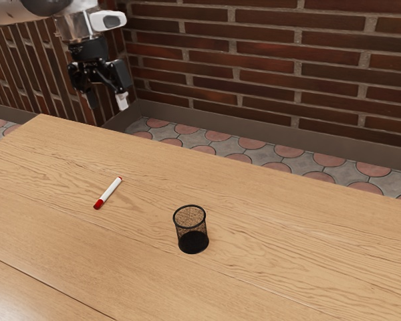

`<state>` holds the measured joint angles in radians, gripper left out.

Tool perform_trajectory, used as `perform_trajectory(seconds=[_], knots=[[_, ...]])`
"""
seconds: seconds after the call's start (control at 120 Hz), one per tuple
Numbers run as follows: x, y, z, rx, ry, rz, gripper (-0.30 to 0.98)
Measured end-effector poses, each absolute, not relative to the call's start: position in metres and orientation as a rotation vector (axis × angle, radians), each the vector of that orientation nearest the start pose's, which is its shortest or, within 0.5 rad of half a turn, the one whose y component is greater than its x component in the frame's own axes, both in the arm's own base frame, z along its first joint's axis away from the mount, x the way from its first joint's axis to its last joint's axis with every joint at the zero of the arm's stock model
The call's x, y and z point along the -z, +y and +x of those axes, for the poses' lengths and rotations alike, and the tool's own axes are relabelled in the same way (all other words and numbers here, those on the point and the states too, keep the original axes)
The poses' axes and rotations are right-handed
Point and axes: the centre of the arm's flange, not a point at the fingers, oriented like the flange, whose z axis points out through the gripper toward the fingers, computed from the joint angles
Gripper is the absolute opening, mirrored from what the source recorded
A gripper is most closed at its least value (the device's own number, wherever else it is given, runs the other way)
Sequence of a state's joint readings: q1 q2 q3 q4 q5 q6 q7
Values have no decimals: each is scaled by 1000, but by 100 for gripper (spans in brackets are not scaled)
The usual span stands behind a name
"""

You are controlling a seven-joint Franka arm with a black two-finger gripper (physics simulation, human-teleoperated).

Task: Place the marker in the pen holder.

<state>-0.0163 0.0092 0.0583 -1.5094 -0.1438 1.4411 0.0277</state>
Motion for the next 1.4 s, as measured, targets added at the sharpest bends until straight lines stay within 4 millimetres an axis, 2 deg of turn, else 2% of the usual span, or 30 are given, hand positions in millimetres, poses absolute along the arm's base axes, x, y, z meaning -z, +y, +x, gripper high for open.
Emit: perform_trajectory(seconds=[0.075, 0.125, 0.225, 0.308, 0.35, 0.4, 0.442, 0.508, 0.558, 0.658, 0.733, 0.85, 1.158, 1.4], knots=[[-633, 13, 541, -135, -39, -3266, 69], [-617, 19, 547, -176, -66, -3250, 69], [-545, 23, 561, -369, -105, -3212, 69], [-493, 23, 557, -470, -127, -3189, 69], [-467, 28, 546, -503, -155, -3183, 69], [-433, 38, 523, -537, -202, -3178, 69], [-412, 48, 514, -530, -245, -3177, 69], [-381, 68, 518, -480, -318, -3173, 69], [-362, 88, 530, -416, -378, -3165, 69], [-346, 126, 569, -242, -453, -3143, 68], [-328, 161, 585, -160, -509, -3118, 69], [-308, 187, 598, -77, -508, -3102, 67], [-263, 196, 603, -51, -409, -3099, 46], [-258, 196, 605, -22, -364, -3107, 28]])
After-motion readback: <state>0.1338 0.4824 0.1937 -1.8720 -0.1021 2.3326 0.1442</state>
